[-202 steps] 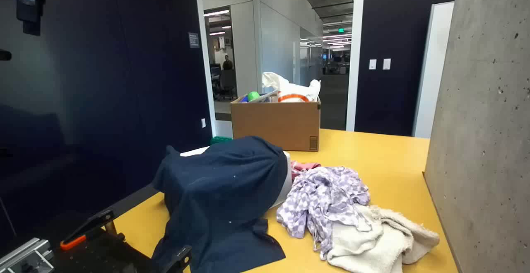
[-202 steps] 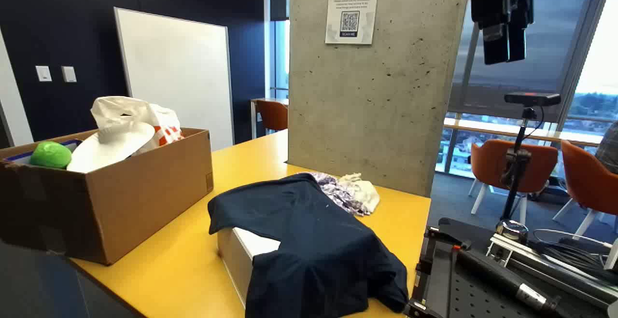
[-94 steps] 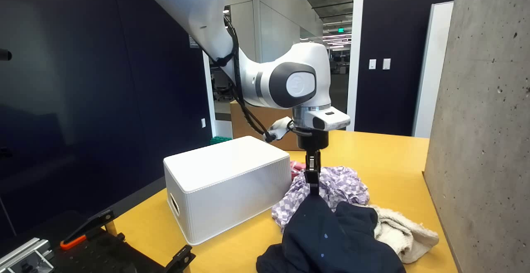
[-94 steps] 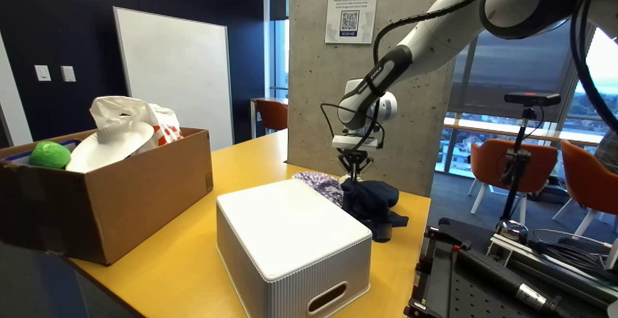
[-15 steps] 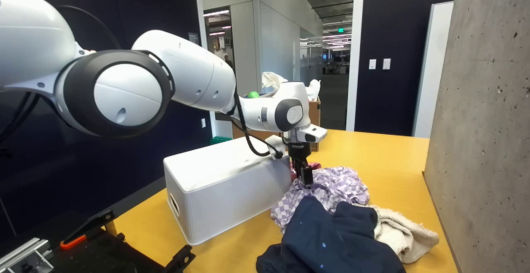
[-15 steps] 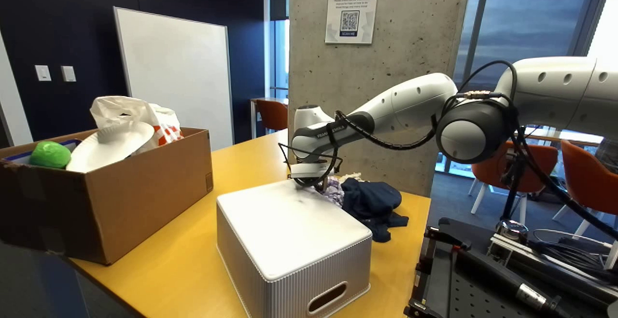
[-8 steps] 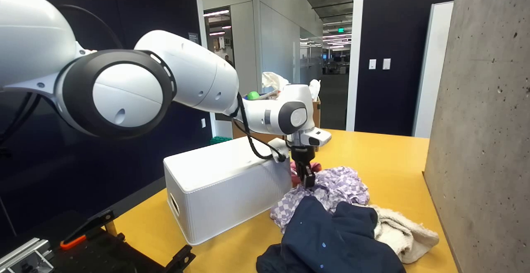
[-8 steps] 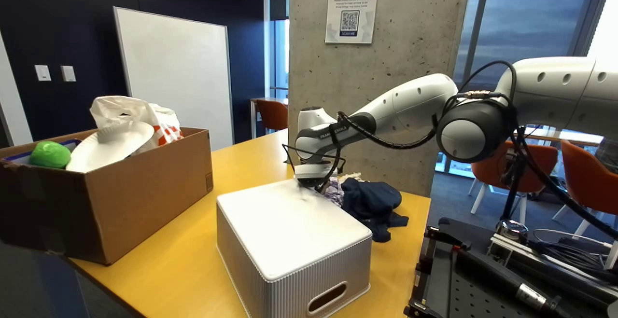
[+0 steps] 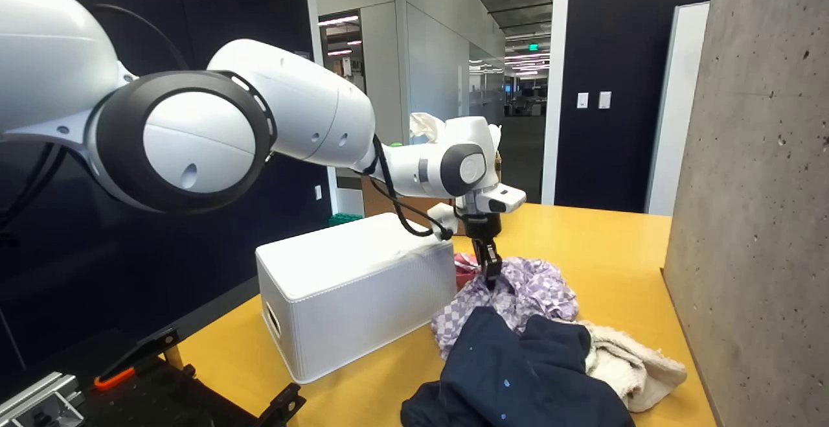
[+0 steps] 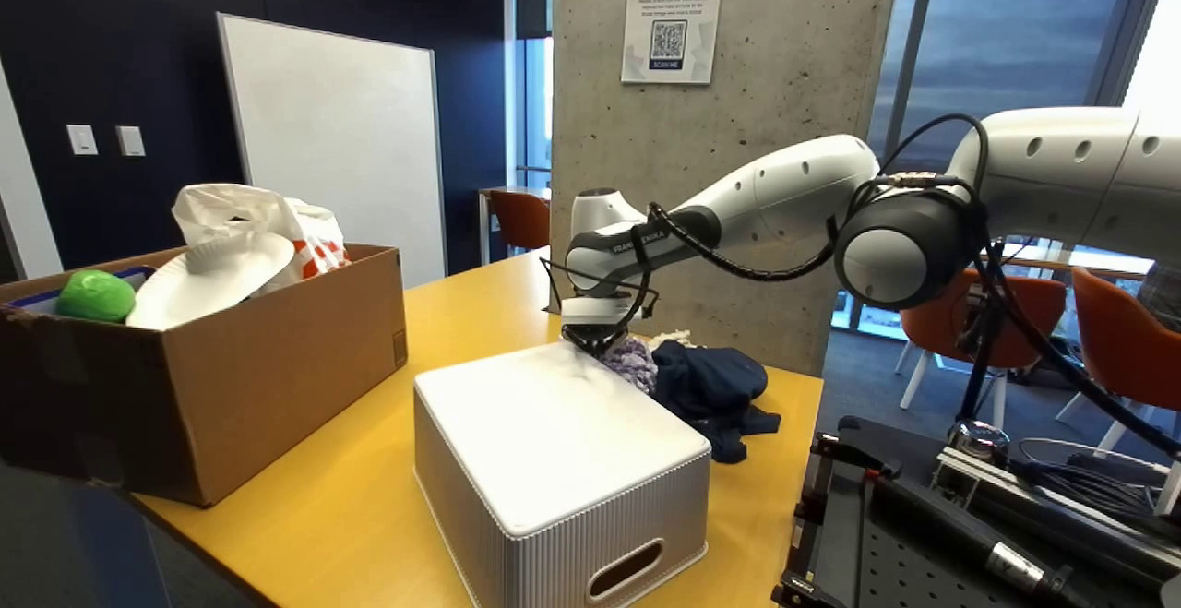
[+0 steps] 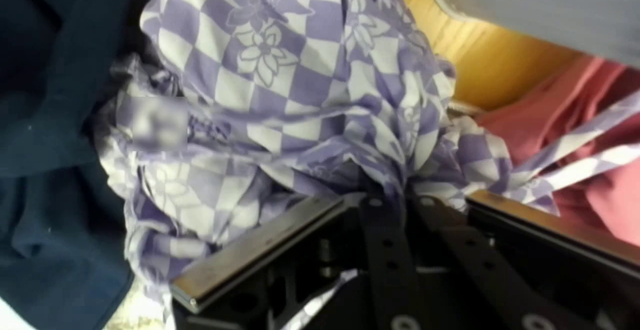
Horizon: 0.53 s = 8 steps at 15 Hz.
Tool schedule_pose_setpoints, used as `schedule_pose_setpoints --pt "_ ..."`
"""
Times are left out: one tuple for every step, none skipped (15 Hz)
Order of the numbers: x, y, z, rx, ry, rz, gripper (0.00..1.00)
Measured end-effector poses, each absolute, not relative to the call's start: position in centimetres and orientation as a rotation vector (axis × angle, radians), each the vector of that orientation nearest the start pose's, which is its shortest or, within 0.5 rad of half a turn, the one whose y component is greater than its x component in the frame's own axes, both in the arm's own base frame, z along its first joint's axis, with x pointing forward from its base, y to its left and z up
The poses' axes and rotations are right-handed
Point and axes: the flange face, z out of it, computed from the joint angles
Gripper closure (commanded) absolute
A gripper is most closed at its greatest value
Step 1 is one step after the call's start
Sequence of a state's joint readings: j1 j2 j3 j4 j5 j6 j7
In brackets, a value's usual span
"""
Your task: Put the blue shirt on the table, then put the purple shirt on the basket
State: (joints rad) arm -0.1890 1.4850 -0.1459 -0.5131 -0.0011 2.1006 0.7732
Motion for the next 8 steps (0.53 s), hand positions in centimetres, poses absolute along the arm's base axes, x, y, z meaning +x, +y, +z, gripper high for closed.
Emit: schedule_pose_setpoints --pt "78.6 -19.7 11.5 -2.866 1.519 -0.28 0.99" --pt "79.1 -19.8 13.3 -2.856 1.529 -0.338 0.99" --pt "79.7 -19.8 15.3 -2.844 1.534 -0.402 0.99" --pt "80.2 -19.7 17.3 -2.829 1.537 -0.47 0.99" --pt "80.8 -19.4 19.5 -2.811 1.532 -0.543 0.99" --pt "81.5 -18.9 21.8 -2.793 1.517 -0.618 0.99" --pt "82.1 -18.0 24.2 -2.775 1.492 -0.694 0.99" --pt "82.7 -16.9 26.6 -2.759 1.46 -0.766 0.99"
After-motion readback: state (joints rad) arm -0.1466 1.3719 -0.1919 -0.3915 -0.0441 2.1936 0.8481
